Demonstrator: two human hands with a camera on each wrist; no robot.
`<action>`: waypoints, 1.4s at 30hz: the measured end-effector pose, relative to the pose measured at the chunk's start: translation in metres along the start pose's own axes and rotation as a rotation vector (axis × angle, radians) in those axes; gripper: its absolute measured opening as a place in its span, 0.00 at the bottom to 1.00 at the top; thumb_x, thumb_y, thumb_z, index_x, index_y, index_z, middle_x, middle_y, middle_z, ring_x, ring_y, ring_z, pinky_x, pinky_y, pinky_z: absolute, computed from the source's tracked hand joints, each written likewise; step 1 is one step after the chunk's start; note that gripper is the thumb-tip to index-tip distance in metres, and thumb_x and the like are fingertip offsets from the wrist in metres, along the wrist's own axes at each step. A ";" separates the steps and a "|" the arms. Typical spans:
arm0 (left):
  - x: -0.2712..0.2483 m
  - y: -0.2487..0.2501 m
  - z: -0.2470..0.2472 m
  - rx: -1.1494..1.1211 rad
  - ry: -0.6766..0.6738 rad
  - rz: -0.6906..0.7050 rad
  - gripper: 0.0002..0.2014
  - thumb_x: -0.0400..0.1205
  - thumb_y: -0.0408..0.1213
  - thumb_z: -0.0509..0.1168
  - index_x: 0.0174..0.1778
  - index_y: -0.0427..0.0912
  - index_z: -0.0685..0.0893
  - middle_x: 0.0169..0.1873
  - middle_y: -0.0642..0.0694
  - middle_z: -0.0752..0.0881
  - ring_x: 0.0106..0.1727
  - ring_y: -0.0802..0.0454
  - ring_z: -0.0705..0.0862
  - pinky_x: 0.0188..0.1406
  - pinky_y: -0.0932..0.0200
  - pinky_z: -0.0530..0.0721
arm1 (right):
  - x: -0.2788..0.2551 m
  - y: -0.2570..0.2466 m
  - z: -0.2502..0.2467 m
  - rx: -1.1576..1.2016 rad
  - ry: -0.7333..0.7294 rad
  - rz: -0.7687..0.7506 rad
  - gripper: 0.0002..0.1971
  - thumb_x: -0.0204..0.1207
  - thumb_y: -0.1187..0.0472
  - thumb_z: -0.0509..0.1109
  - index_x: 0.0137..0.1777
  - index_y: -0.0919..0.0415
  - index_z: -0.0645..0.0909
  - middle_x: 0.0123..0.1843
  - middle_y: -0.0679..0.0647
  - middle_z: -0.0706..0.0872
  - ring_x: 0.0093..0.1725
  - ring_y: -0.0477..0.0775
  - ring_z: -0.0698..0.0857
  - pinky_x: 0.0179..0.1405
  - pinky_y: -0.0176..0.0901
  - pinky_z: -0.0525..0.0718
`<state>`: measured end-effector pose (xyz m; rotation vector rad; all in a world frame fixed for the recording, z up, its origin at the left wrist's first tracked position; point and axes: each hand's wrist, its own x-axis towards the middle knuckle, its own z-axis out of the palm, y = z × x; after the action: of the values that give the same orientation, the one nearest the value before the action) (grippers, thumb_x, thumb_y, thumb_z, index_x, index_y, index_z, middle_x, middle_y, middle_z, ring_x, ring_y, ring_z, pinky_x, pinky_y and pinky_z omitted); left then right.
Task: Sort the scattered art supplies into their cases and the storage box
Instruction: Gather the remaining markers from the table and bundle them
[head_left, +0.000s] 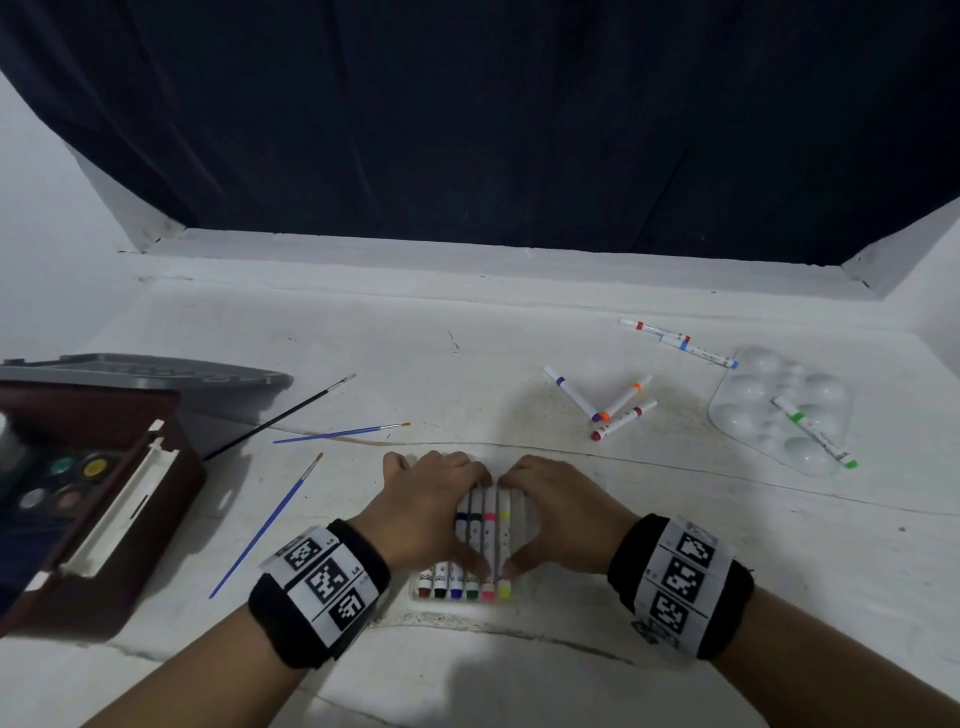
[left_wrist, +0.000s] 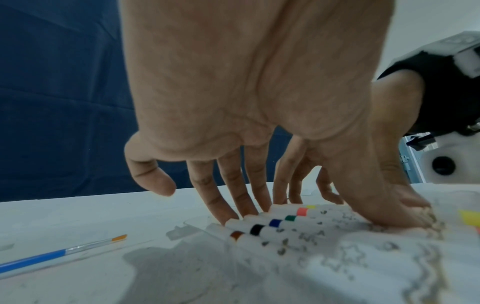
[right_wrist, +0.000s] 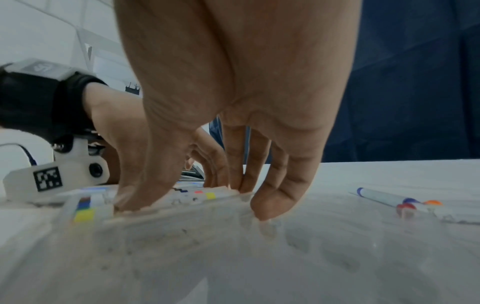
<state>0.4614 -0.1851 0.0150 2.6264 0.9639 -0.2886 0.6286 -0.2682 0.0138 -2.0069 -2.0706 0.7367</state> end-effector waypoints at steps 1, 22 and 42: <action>0.000 0.001 0.000 0.005 0.005 -0.001 0.39 0.64 0.65 0.78 0.70 0.60 0.72 0.62 0.61 0.76 0.64 0.57 0.73 0.61 0.48 0.62 | 0.000 0.000 -0.001 -0.005 0.006 -0.003 0.35 0.57 0.43 0.86 0.63 0.56 0.82 0.59 0.51 0.81 0.56 0.51 0.78 0.59 0.47 0.79; 0.008 0.005 -0.007 0.070 -0.042 -0.023 0.40 0.59 0.70 0.78 0.65 0.60 0.76 0.52 0.64 0.75 0.58 0.58 0.75 0.60 0.49 0.61 | -0.015 0.043 -0.028 -0.038 0.219 -0.032 0.16 0.76 0.49 0.72 0.61 0.54 0.83 0.62 0.47 0.84 0.62 0.50 0.80 0.64 0.49 0.79; 0.170 0.034 -0.046 0.250 -0.090 0.152 0.26 0.89 0.48 0.53 0.85 0.56 0.59 0.87 0.50 0.57 0.84 0.43 0.62 0.73 0.34 0.64 | -0.013 0.140 -0.049 -0.454 0.228 0.195 0.14 0.81 0.56 0.65 0.66 0.52 0.81 0.72 0.55 0.74 0.74 0.60 0.71 0.60 0.57 0.79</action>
<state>0.6149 -0.0921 0.0146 2.8643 0.7360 -0.5147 0.7757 -0.2727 -0.0047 -2.4146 -2.0615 0.0465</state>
